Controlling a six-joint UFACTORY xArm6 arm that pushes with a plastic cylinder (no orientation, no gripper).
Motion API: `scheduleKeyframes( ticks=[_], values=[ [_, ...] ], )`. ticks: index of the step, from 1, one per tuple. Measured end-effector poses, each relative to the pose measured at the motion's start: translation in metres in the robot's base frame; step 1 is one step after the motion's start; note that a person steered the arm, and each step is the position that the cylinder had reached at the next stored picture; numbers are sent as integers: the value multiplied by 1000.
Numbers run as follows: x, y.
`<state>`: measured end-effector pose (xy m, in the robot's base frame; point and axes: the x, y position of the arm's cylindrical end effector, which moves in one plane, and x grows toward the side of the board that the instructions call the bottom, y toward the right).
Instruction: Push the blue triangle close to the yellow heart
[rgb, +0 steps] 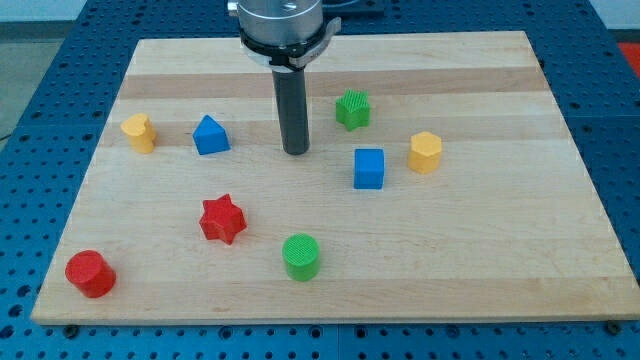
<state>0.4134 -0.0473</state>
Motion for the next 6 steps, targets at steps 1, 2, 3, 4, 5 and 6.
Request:
scheduleKeyframes(
  ticks=[1, 2, 3, 4, 5, 6],
  values=[
    [0, 0],
    [-1, -6],
    [-26, -57],
    [-26, -57],
    [-24, -119],
    [-23, -112]
  ],
)
